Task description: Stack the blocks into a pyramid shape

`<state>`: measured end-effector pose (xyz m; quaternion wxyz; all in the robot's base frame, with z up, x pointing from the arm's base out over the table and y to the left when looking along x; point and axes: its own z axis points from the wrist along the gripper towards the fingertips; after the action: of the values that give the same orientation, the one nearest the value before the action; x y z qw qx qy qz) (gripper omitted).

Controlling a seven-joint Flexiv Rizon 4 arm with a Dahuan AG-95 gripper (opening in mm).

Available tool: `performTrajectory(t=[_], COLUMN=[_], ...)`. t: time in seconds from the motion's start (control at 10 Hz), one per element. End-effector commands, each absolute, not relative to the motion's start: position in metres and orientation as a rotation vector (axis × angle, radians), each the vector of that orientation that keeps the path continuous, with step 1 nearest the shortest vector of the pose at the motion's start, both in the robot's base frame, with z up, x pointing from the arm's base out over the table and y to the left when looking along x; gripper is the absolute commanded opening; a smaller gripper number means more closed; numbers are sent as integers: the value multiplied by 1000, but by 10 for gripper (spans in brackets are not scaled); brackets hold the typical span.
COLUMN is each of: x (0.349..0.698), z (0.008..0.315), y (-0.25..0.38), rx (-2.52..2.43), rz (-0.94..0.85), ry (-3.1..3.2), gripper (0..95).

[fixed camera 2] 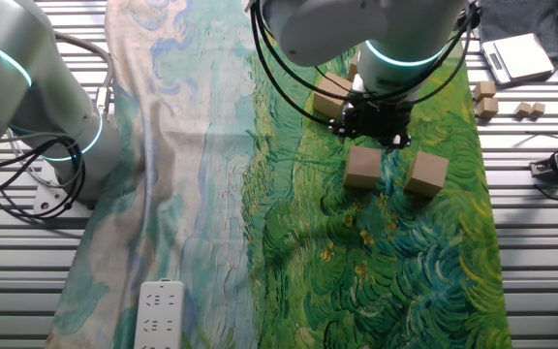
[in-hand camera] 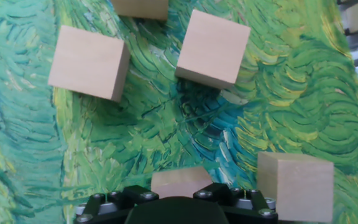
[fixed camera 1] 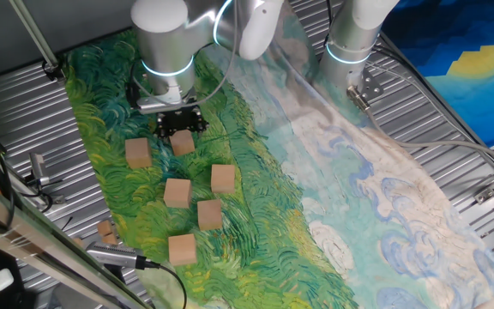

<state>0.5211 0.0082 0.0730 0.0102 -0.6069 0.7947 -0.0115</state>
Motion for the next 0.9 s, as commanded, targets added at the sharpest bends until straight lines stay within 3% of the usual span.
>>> performTrajectory(t=[0.1,0.4,0.5,0.9], x=[520,520,520,500], z=[73,73,73,64], y=[8,8,11,25], rx=[-1870,-1893,-1936,-1987], rz=[-50,-36,-20,-44], ry=[2524,2501,2470,2411], gripper=[760,760,950,950])
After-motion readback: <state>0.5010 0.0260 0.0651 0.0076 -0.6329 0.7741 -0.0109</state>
